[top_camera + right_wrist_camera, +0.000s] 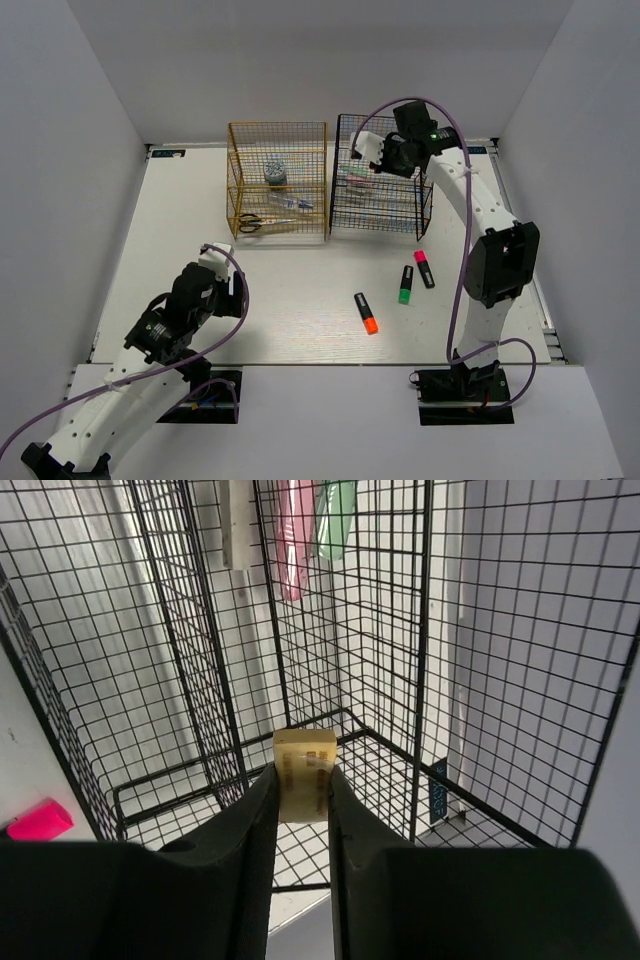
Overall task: Sort the stationery into containers
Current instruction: Place the stationery in the storage box.
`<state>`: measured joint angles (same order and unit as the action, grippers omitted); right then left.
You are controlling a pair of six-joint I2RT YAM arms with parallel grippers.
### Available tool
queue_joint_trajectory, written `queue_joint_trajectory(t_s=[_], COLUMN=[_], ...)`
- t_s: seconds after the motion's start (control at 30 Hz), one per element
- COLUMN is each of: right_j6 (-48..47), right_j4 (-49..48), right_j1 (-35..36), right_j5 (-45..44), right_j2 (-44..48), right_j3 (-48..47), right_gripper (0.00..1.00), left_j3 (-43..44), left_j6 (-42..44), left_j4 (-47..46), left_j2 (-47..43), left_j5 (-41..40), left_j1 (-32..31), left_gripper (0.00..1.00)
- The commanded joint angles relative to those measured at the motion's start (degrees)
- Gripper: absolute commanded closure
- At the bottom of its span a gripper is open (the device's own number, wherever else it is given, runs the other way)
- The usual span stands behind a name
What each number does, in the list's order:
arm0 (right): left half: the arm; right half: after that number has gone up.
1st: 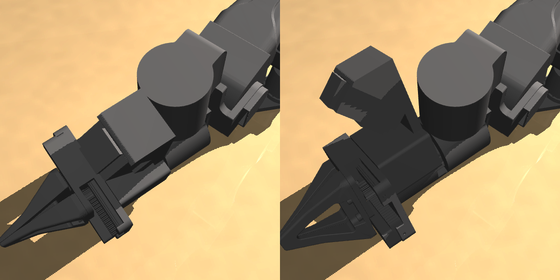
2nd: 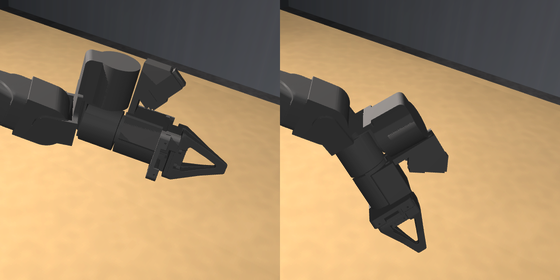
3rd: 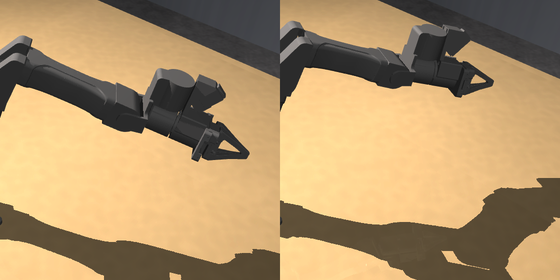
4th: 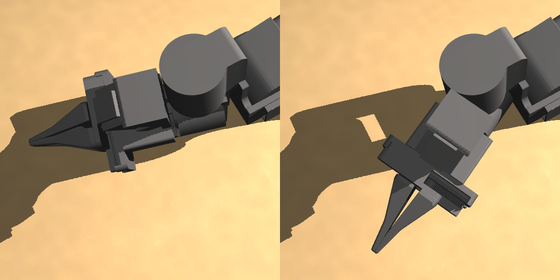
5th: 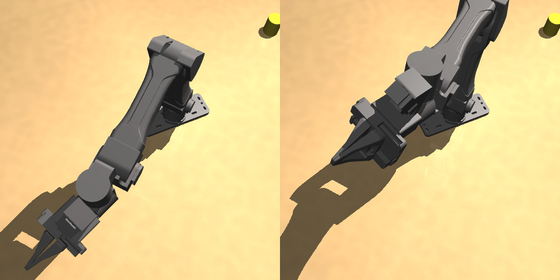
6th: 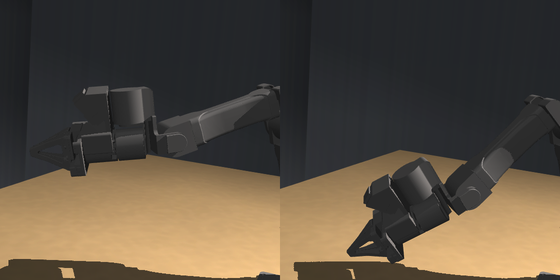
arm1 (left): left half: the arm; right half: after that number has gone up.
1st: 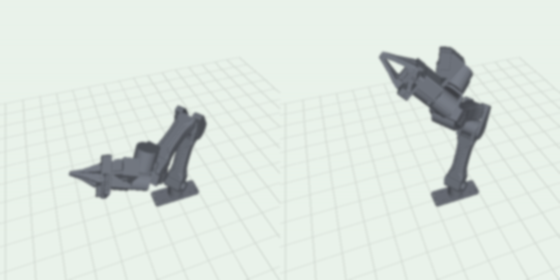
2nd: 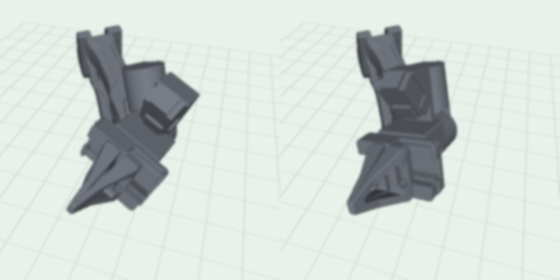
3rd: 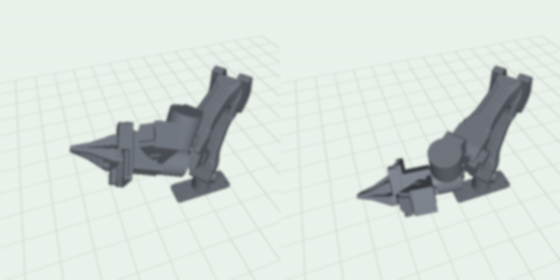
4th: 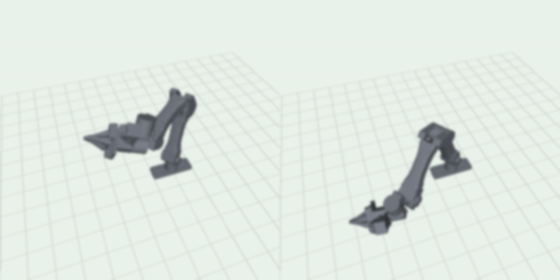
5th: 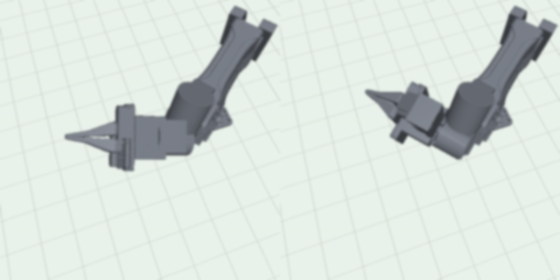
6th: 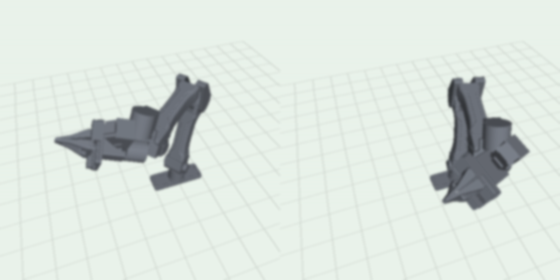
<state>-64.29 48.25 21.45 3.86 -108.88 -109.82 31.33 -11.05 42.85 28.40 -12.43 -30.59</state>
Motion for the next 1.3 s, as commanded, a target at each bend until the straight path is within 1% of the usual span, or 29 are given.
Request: queue_joint_trajectory(t_s=[0.0, 0.13, 0.2, 0.23, 0.3, 0.37, 0.43, 0.57, 0.6, 0.63, 0.83, 0.87, 0.9, 0.93, 0.97, 1.0, 1.03, 1.07, 1.1, 1.13, 1.17, 1.2, 1.23, 1.27], right_j6=[-2.51, -2.33, -2.33, -2.15, -1.80, -1.54, -0.67, 0.13, 0.22, 0.22, 1.01, 1.62, 1.97, 2.59, 7.29, 9.86, 16.76, 21.70, 31.06, 39.34, 41.77, 46.14, 47.32, 47.59], right_j4=[-0.08, -1.40, -1.93, -2.19, -2.90, -3.07, -3.07, -3.16, -3.34, -3.60, -4.30, -4.39, -4.30, -4.04, -4.13, -4.39, -5.26, -7.10, -8.68, -10.61, -9.59, -8.71, -3.48, -1.34], right_j1=[-0.88, -1.33, -1.68, -1.68, -2.03, -2.20, -2.20, -2.47, -2.47, -2.56, -3.17, -3.08, -3.08, -3.43, -3.17, -3.08, -3.43, -3.43, -3.52, -3.44, -3.87, -4.57, -4.84, -5.89], right_j5=[1.68, 1.42, 0.72, 0.63, 0.19, 0.19, 0.27, 0.36, 0.36, 0.01, -0.08, -0.17, 0.18, 0.97, 1.50, 1.68, 2.11, -0.84, -2.70, -5.41, -4.66, -4.47, -1.25, 2.09], right_j2=[-1.16, -0.90, -0.90, -0.90, -1.07, -0.98, -0.72, 0.07, 0.07, 0.25, 0.51, 0.69, 1.73, 2.26, 2.88, 5.84, 7.26, 9.02, 14.17, 15.96, 17.63, 21.57, 22.47, 24.05], right_j3=[-0.48, 1.88, 2.50, 3.11, 3.38, 3.39, 3.30, 3.30, 3.30, 3.38, 3.38, 3.30, 3.30, 3.38, 3.38, 3.99, 4.70, 5.92, 9.15, 12.49, 15.31, 16.64, 19.27, 21.82], right_gripper=[1.00, 1.00, 0.93, 0.88, 0.82, 0.80, 0.72, 0.69, 0.65, 0.63, 0.61, 0.64, 0.70, 0.83, 0.99, 1.00, 1.00, 1.00, 1.00, 1.00, 1.00, 1.00, 0.72, 0.52], left_j3=[-0.39, -0.31, -0.48, -0.48, -0.31, -0.48, -0.48, -0.40, -0.22, -0.31, -0.48, -0.40, -0.48, -0.48, -0.48, -0.57, -0.83, -0.92, -0.92, -0.23, 0.22, 0.83, 1.79, 3.19], left_j6=[-0.20, -0.11, -0.11, -0.11, -0.20, -0.20, -0.20, -0.29, -0.20, -0.29, -0.29, -0.29, -0.29, -0.29, -0.20, -0.11, 0.06, 0.15, 0.06, -0.46, -1.60, -2.48, -3.88, -6.33], left_j4=[-1.19, -0.93, -0.93, -0.93, -0.84, -0.84, -1.10, -0.93, -0.84, -0.93, -0.75, -0.92, -0.75, -0.75, -0.84, -1.01, -1.62, -2.06, -2.85, -3.64, -4.00, -4.70, -5.92, -7.15], left_j2=[0.25, 0.16, 0.25, 0.25, 0.16, 0.25, 0.16, 0.42, 0.43, 0.43, 0.51, 0.34, 0.51, 0.51, 0.34, 0.42, 0.51, 0.69, 1.47, 1.83, 3.57, 5.85, 8.66, 10.43], left_j5=[0.82, 0.74, 0.82, 0.91, 0.82, 0.82, 0.74, 0.65, 0.74, 0.74, 0.65, 0.47, 0.56, 0.65, 1.08, 1.70, 2.31, 4.67, 5.56, 8.01, 11.25, 12.07, 17.03, 20.48], left_j1=[0.09, 0.27, 0.18, 0.27, 0.18, 0.18, 0.18, 0.18, 0.18, 0.27, 0.26, 0.27, 0.18, 0.18, 0.09, 0.18, 0.27, 0.09, 0.09, 0.18, 0.18, 0.27, 0.35, 0.27], left_gripper=[0.16, 0.16, 0.16, 0.16, 0.16, 0.16, 0.16, 0.16, 0.16, 0.16, 0.16, 0.16, 0.16, 0.19, 0.23, 0.29, 0.51, 0.67, 0.81, 0.93, 1.00, 1.00, 1.00, 0.99])
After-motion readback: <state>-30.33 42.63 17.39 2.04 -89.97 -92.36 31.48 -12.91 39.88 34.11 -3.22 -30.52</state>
